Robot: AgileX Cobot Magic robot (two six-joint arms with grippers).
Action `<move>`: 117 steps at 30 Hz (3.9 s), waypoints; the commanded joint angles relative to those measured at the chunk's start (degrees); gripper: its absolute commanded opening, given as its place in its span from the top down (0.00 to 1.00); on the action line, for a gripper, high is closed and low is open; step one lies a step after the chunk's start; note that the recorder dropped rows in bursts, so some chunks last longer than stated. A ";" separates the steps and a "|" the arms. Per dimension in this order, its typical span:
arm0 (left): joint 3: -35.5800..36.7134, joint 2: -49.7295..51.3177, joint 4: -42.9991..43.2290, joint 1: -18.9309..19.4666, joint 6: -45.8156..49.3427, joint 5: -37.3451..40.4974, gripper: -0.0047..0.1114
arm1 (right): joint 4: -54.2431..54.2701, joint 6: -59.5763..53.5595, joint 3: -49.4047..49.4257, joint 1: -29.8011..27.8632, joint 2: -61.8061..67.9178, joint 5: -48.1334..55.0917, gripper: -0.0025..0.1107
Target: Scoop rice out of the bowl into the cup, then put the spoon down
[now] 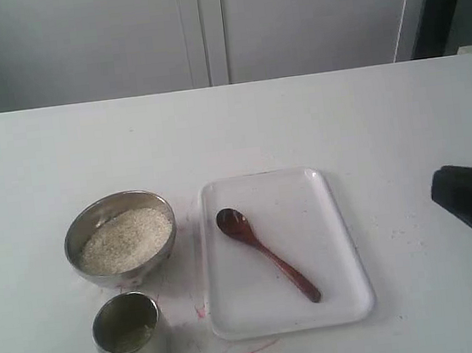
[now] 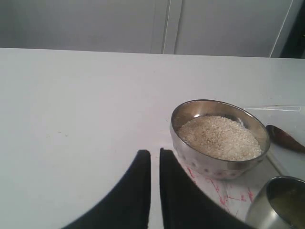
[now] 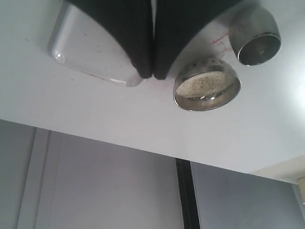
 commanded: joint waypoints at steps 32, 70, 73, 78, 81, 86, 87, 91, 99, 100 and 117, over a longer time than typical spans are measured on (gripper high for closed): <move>-0.19 -0.24 -0.53 -0.13 -0.11 -0.21 0.84 | 0.39 4.17 18.10 -0.23 -15.86 -7.58 0.98; -0.19 -0.24 -0.53 -0.13 -0.11 -0.21 0.84 | 0.39 6.03 18.10 -42.55 -22.31 -6.26 0.98; -0.19 -0.24 -0.53 -0.13 -0.11 -0.21 0.84 | 0.00 6.03 18.10 -44.82 -22.31 -0.48 0.98; -0.19 -0.24 -0.53 -0.13 -0.11 -0.21 0.84 | -6.41 6.03 18.10 -46.47 -22.31 5.76 0.98; -0.19 -0.24 -0.53 -0.13 -0.11 -0.21 0.84 | -14.11 6.03 18.10 -46.57 -22.31 7.27 0.98; -0.19 -0.24 -0.53 -0.13 -0.11 -0.21 0.84 | -16.43 6.03 18.10 -46.46 -22.31 9.78 0.98; -0.19 -0.24 -0.53 -0.13 -0.11 -0.21 0.84 | -16.43 6.03 18.10 -46.21 -22.31 10.89 0.98; -0.19 -0.24 -0.53 -0.13 -0.11 -0.21 0.84 | -16.43 6.03 18.10 -44.05 -22.31 11.01 0.98; -0.19 -0.24 -0.53 -0.13 -0.11 -0.21 0.84 | -16.43 6.03 18.10 -40.11 -22.31 11.01 0.98; -0.19 -0.24 -0.53 -0.13 -0.11 -0.21 0.84 | -16.43 6.03 18.10 -39.96 -22.31 11.01 0.98; -0.19 -0.24 -0.53 -0.13 -0.11 -0.21 0.84 | -16.43 6.03 18.10 -39.85 -22.31 11.01 0.98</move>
